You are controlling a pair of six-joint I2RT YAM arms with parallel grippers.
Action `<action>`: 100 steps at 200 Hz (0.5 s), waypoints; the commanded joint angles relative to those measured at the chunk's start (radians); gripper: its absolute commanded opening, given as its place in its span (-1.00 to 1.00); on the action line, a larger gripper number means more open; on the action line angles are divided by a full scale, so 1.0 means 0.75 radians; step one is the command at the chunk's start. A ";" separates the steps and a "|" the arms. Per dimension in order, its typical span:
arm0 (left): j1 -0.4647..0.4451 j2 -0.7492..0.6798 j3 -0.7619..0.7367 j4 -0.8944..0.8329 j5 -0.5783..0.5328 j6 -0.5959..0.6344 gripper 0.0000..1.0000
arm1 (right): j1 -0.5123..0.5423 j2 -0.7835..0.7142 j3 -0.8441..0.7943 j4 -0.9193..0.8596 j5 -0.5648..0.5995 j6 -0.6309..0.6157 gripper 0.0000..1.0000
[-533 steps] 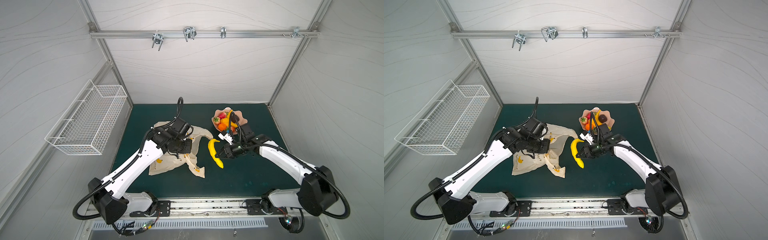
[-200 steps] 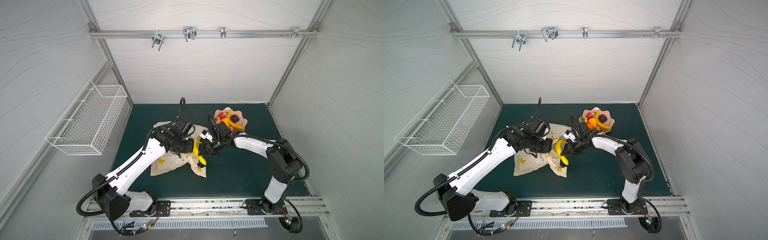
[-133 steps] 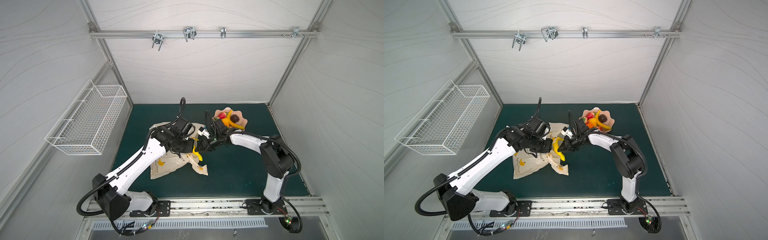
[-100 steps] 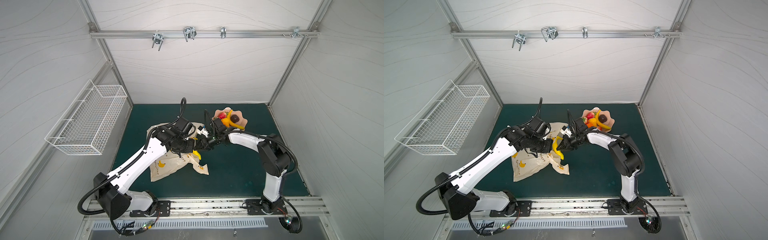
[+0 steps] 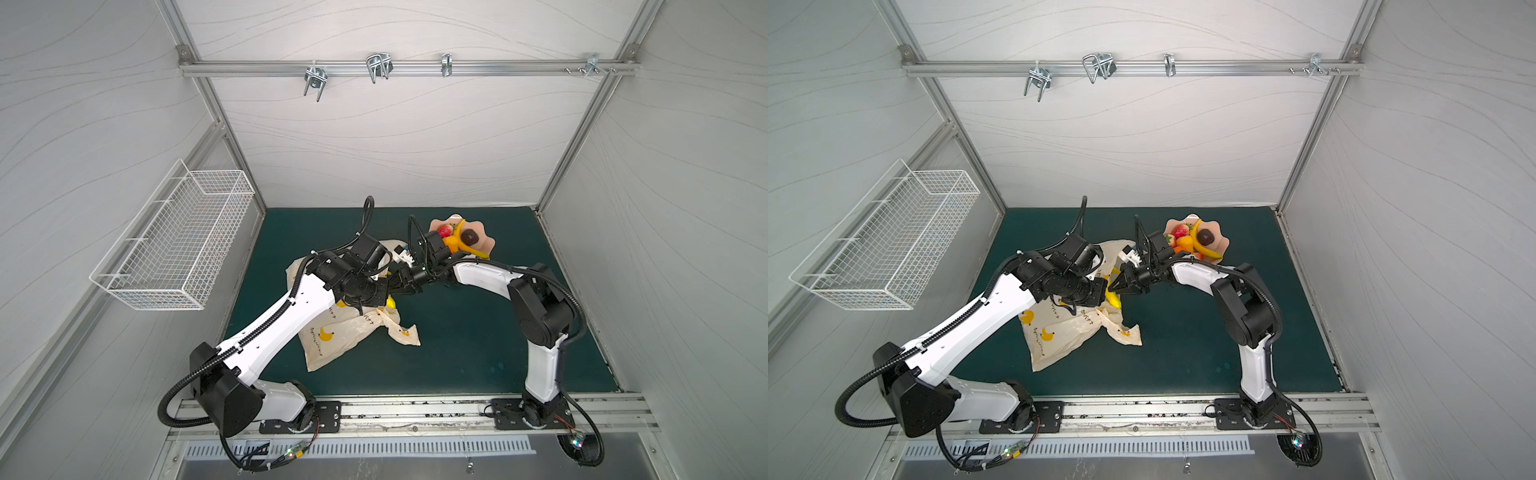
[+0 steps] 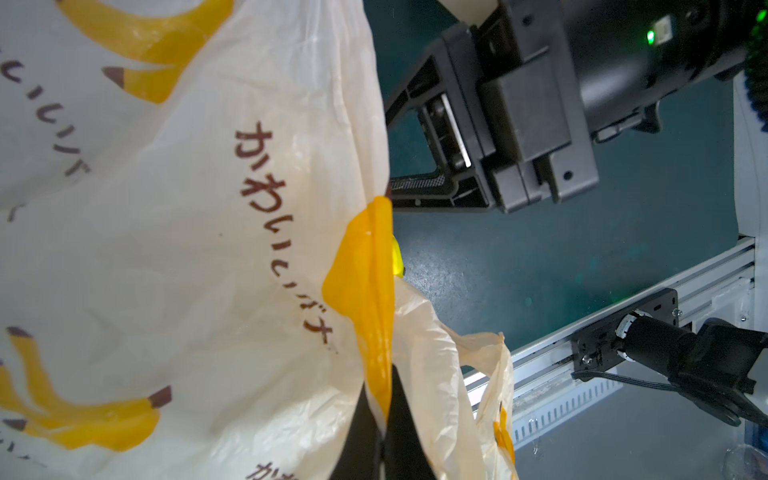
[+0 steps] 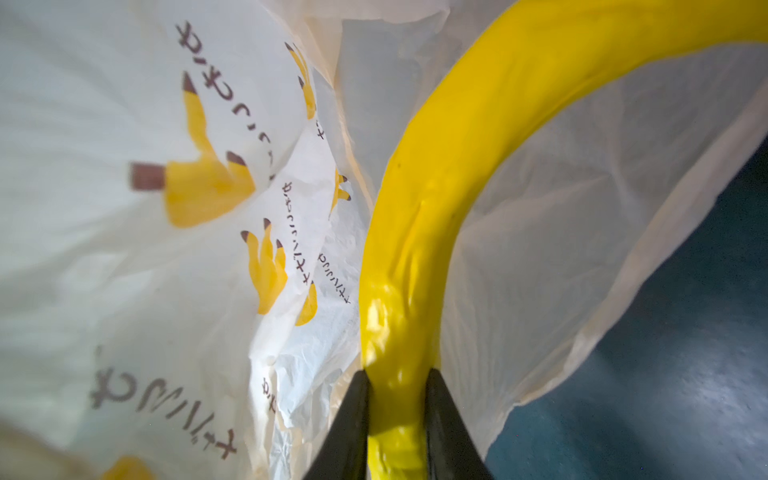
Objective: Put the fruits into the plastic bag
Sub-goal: 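Lower the banana into the bag opening beside the left gripper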
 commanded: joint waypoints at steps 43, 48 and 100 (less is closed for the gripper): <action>0.015 -0.020 0.006 0.009 -0.093 0.046 -1.00 | 0.075 -0.038 -0.109 0.275 -0.107 0.249 -1.00; 0.017 -0.025 0.006 0.022 -0.093 0.045 -1.00 | 0.087 -0.046 -0.124 0.274 -0.104 0.250 -1.00; 0.016 -0.005 0.031 0.067 -0.093 0.043 -1.00 | 0.199 -0.133 -0.258 0.372 -0.059 0.345 -1.00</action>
